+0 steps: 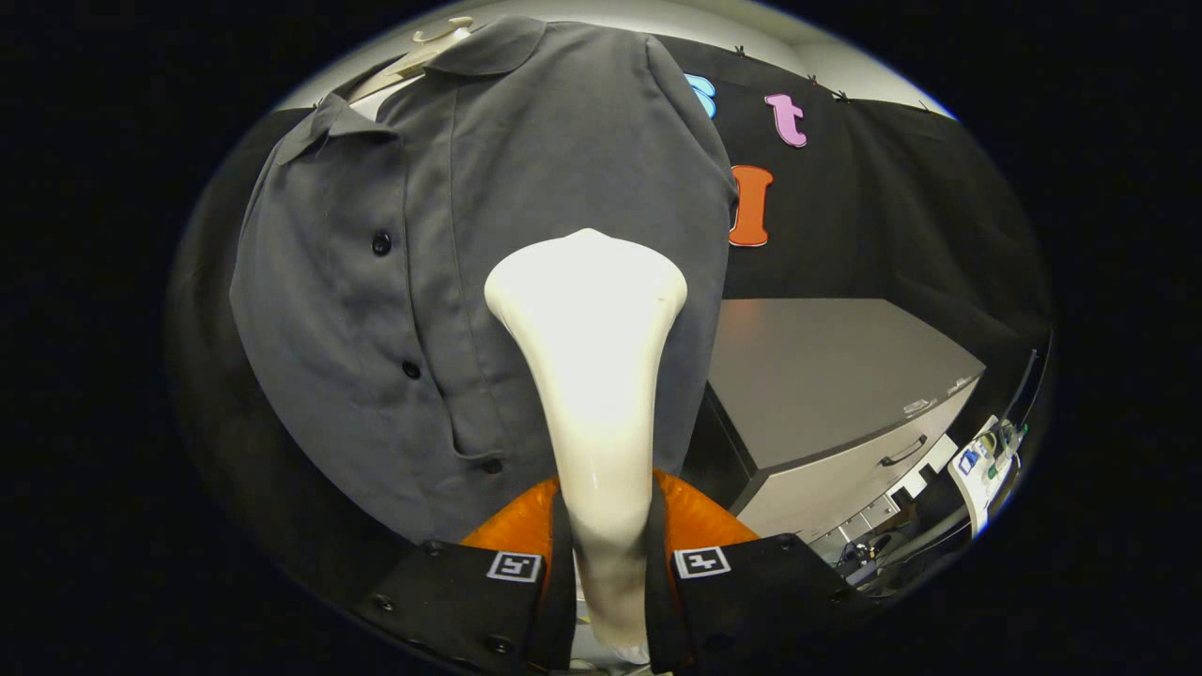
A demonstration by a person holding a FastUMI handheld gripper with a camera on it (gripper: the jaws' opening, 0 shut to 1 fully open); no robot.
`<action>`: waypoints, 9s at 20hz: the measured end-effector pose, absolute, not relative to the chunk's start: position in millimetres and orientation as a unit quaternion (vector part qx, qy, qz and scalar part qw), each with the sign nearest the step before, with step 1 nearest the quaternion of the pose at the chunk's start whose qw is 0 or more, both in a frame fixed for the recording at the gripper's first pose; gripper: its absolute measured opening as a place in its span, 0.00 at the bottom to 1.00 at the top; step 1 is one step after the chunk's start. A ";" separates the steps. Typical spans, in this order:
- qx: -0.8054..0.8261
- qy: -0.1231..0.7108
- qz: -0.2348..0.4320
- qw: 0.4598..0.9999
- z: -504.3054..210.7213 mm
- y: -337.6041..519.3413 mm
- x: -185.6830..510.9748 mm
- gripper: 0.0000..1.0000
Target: Iron the clothes twice with a garment steamer, once on the left side and once on the right side.
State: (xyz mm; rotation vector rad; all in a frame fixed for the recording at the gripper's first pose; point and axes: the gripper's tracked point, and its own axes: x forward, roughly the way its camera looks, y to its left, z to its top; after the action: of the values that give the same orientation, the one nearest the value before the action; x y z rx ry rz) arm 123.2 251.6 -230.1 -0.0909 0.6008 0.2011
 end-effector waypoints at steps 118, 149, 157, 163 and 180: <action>-0.176 0.371 0.224 0.884 -342.4 404.6 7.8 0.38; -0.116 0.316 0.224 0.914 -234.3 388.1 1.2 0.38; -0.079 0.242 0.197 0.947 -140.2 349.7 37.5 0.37; -0.049 0.192 0.161 0.967 -73.8 302.6 60.1 0.37; -0.040 0.135 0.144 0.980 -10.4 243.9 76.9 0.37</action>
State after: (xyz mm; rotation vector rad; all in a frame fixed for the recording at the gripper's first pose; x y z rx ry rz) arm 76.9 243.9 -10.4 -0.0802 0.2711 0.2907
